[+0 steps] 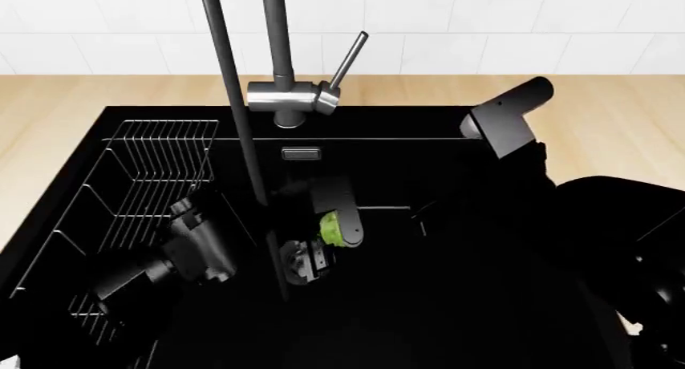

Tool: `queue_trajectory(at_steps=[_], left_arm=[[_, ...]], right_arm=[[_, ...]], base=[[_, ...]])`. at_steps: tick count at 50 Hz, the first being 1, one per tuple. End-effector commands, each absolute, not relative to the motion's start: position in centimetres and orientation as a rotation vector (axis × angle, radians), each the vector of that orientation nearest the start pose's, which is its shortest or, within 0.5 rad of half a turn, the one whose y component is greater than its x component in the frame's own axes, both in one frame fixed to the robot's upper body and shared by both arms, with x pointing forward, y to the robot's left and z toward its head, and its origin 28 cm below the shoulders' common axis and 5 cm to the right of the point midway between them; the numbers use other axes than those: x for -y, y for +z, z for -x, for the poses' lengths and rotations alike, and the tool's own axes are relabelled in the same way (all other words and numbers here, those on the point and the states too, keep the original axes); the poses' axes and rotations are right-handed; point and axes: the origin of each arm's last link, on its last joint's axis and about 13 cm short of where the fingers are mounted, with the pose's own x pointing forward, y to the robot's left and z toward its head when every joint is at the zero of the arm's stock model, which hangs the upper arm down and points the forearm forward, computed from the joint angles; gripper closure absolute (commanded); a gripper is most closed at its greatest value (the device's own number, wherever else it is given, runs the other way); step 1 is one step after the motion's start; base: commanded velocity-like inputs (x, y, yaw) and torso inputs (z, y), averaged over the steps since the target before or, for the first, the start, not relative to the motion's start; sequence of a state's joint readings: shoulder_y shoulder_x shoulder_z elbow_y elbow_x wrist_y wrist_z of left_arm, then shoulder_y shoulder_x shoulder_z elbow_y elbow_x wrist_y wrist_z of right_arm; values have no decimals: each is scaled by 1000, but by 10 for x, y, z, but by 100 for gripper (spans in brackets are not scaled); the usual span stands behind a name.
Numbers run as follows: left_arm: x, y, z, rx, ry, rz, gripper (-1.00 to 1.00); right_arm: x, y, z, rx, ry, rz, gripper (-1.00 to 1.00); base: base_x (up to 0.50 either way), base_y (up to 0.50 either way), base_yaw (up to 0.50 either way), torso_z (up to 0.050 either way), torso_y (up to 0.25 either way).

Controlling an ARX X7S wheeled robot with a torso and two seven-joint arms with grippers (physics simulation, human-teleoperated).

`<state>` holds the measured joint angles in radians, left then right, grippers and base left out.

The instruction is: Pick the peachs and avocados from the sink and place them in one bowl. Place the brussel sprout in the other bowl. Then turn off the sink faucet.

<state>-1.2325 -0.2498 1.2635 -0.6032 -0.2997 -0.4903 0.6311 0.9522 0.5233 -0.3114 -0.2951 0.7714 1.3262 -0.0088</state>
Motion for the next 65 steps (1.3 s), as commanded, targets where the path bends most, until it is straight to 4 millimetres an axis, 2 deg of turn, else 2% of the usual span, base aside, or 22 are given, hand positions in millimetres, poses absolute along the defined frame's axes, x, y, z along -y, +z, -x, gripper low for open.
queue_trajectory(at_steps=[1,17,30,50,65], left_arm=[[-190,184,-381,-424,-973,-924,100],[-206,206,-361,-348,-939,-916,100],[-205,229,-345,-198,-946,-874,100],[-220,235,-339,-119,-830,-760,100],[-227,230,-328,-75,-781,-686,100]], right_arm=[[144,240,-288,-296,447,254,-100],[149,250,-284,-256,442,220,-100],[148,252,-281,-245,440,215,-100],[149,254,-279,-231,437,210,-100],[146,254,-278,-212,429,211,-100]], base=[[0,0,0,0,0],[0,0,0,0,0],[0,0,0,0,0],[1,0,0,0,210],[0,0,0,0,250]])
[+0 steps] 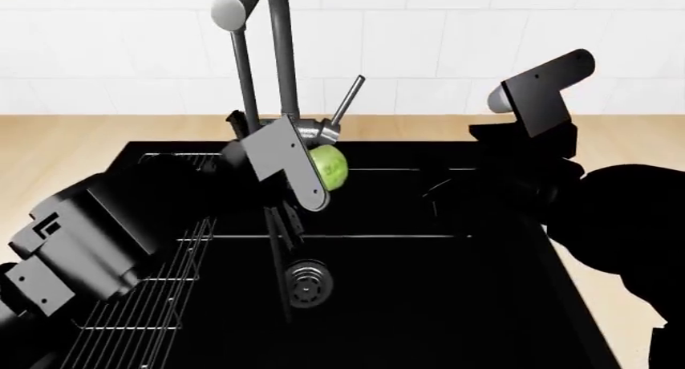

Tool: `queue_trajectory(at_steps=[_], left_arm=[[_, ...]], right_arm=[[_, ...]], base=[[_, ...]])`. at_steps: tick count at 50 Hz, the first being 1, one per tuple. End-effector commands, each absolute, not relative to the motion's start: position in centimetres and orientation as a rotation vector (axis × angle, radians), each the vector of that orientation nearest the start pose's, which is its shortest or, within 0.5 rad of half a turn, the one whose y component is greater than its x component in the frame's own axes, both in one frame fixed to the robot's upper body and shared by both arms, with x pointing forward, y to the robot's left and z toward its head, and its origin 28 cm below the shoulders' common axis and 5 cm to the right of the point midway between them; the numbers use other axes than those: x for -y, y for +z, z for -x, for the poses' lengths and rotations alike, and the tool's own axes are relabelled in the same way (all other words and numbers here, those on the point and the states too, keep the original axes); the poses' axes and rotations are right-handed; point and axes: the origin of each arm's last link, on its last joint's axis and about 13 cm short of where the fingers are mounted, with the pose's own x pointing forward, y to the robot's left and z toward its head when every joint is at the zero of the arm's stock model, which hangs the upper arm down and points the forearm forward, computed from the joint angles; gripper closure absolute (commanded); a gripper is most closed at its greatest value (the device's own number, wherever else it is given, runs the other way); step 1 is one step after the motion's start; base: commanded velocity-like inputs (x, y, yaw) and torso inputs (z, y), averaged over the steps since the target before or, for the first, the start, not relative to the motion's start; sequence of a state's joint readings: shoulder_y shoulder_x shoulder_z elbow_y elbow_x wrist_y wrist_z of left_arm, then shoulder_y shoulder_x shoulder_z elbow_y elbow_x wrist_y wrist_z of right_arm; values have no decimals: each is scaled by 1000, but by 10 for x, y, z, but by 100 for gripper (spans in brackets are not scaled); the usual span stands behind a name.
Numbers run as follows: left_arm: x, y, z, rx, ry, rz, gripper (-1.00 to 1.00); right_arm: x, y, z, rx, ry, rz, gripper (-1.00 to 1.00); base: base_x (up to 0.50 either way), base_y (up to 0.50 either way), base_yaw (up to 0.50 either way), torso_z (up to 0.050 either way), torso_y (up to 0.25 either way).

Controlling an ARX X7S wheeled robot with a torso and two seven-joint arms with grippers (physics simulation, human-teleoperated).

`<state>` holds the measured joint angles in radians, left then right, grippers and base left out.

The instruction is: Pick the peachs and avocados from the sink and place them in one bowl. Place the brussel sprout in the other bowl. Then turn off the sink faucet.

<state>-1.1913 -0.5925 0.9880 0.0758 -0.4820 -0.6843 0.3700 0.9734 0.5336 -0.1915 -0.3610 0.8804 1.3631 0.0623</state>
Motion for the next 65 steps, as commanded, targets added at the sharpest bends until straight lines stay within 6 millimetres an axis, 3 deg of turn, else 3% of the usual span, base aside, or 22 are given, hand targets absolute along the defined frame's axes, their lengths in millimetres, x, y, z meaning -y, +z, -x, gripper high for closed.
queue_trajectory(at_steps=[1,7,20,28,40,55,65], left_arm=[[-227,231,-327,-62,-776,-677,100],[-228,240,-320,41,-706,-620,100],[-230,238,-302,91,-646,-586,100],[-230,241,-305,122,-586,-570,100],[-236,250,-310,241,-240,-450,100],[-235,248,-298,339,-116,-296,100],[-234,241,-301,346,-70,-248,100]], right_arm=[[146,254,-277,-213,425,219,-100],[143,258,-273,-183,409,211,-100],[143,264,-264,-115,371,132,-100],[143,264,-266,-109,362,125,-100],[137,259,-269,-28,309,85,-100],[129,248,-273,93,236,-35,-100],[124,244,-280,100,203,-81,-100]], base=[[-500,0,0,0,0],[-500,0,0,0,0],[-500,0,0,0,0],[-500,0,0,0,0],[-500,0,0,0,0],[-487,26,0,0,0],[0,150,0,0,0]])
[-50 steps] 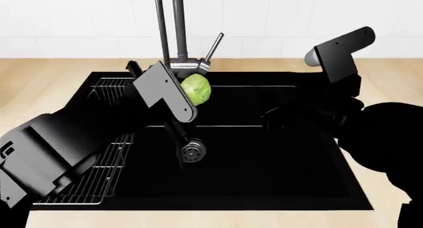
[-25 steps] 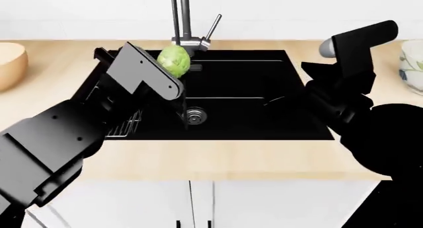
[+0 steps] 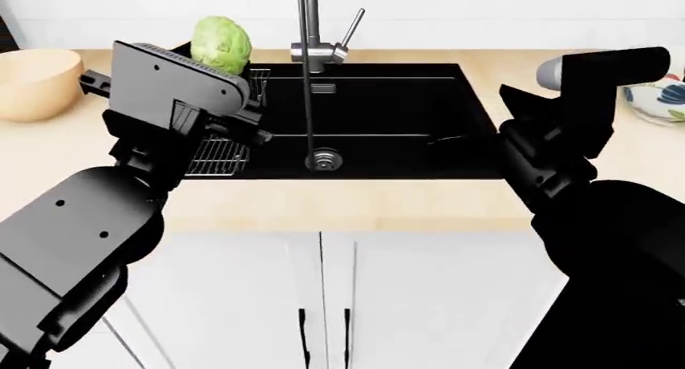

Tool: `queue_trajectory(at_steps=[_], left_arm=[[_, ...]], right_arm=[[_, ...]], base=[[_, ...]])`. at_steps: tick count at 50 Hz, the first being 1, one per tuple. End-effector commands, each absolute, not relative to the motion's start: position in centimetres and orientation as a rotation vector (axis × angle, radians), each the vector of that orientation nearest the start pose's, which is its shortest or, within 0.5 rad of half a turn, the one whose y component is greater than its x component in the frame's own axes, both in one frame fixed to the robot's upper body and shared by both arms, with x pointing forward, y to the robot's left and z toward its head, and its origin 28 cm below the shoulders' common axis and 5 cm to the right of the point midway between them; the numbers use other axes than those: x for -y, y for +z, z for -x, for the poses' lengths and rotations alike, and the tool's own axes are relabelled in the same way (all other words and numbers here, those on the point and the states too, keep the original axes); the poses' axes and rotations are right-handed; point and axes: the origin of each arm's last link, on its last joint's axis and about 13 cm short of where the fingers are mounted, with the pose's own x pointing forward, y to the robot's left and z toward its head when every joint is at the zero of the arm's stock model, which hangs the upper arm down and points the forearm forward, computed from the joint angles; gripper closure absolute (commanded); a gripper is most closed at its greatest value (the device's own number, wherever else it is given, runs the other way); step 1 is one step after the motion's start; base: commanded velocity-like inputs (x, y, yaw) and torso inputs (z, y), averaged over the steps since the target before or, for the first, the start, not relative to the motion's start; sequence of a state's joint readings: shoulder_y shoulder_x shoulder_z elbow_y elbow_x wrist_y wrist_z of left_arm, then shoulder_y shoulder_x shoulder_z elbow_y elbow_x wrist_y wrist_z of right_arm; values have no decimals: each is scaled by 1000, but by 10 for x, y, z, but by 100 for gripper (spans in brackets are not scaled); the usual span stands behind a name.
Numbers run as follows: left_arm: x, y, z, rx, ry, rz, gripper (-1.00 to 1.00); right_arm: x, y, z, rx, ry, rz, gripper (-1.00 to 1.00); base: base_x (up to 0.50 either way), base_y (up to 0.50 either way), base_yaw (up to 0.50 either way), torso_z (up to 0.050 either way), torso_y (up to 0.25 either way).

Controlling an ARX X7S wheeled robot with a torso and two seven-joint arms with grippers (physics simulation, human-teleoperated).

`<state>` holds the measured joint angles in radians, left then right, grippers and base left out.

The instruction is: Pick the peachs and avocados from the sink and place them in one bowl. Place the brussel sprout in the other bowl. Then turn off the sink faucet.

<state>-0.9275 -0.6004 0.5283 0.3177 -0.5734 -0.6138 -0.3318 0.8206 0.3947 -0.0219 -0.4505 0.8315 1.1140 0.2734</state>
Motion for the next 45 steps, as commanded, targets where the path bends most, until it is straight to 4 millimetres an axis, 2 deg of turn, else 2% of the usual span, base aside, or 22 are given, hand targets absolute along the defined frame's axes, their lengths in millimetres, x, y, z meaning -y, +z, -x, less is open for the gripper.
queue_trajectory(at_steps=[1,25,45], left_arm=[[-234,241,-301,348,-67,-245,100],[-236,244,-303,390,-33,-318,100],[-236,244,-304,383,-24,-311,100]], right_arm=[[124,243,-281,100,202,-79,-100],[118,243,-276,133,205,-82,-100],[117,245,-275,149,217,-88,-100]], base=[[0,500,0,0,0],[0,500,0,0,0],[0,500,0,0,0]])
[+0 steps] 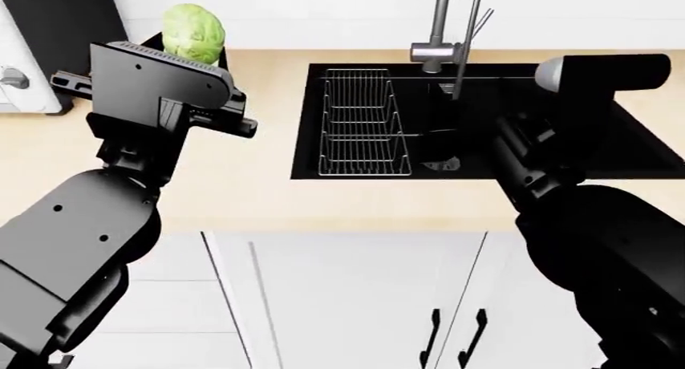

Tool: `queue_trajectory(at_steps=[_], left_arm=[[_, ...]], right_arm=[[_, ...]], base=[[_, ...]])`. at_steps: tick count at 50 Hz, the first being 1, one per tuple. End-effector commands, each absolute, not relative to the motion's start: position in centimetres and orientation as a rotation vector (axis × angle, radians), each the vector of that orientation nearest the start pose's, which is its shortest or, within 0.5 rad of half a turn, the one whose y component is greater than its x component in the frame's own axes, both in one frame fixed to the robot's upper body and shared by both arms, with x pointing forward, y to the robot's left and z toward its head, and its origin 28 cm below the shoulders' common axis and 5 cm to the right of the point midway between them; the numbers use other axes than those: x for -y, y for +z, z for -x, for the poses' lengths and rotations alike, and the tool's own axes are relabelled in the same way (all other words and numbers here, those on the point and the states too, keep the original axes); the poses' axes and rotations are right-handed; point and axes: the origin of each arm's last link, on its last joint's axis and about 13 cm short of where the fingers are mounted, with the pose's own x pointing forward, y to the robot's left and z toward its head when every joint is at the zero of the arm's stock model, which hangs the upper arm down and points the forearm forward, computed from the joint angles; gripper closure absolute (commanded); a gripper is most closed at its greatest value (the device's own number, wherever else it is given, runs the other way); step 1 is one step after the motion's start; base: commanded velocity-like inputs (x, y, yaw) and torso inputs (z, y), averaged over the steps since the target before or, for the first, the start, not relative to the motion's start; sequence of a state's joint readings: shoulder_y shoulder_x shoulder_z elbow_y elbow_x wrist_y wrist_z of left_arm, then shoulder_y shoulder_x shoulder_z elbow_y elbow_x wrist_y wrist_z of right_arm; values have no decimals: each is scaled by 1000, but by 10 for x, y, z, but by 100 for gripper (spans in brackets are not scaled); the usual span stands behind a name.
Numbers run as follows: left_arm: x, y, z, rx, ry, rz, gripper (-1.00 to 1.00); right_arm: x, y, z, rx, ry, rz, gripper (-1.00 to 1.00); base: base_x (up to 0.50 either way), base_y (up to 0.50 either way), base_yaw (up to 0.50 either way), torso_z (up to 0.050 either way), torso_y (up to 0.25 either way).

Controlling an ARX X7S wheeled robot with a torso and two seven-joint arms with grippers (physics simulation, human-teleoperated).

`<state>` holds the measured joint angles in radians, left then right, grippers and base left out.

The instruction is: Pick the peachs and avocados from the sink and place them in one bowl. Place the brussel sprout in the other bowl. Then turn off the sink faucet.

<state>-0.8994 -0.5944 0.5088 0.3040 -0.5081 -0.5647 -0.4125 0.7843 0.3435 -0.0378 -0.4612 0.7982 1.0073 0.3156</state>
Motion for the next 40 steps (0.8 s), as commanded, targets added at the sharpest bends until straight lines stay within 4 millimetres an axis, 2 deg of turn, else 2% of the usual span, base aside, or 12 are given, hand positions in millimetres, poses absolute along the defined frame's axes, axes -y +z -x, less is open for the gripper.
queue_trajectory(at_steps=[1,22,33,40], left_arm=[[-236,244,-304,383,-25,-312,100],[-232,243,-307,367,-65,-324,100],[-230,245,-313,347,-79,-350,100],[-234,252,-324,311,-34,-360,100]], right_arm=[[117,245,-274,150,218,-88,-100],[117,245,-272,161,226,-120,-100],[117,244,-273,148,243,-129,-100],[114,246,-274,154,256,-88,-100]], base=[[0,500,0,0,0],[7,500,0,0,0],[1,0,0,0,0],[476,22,0,0,0]])
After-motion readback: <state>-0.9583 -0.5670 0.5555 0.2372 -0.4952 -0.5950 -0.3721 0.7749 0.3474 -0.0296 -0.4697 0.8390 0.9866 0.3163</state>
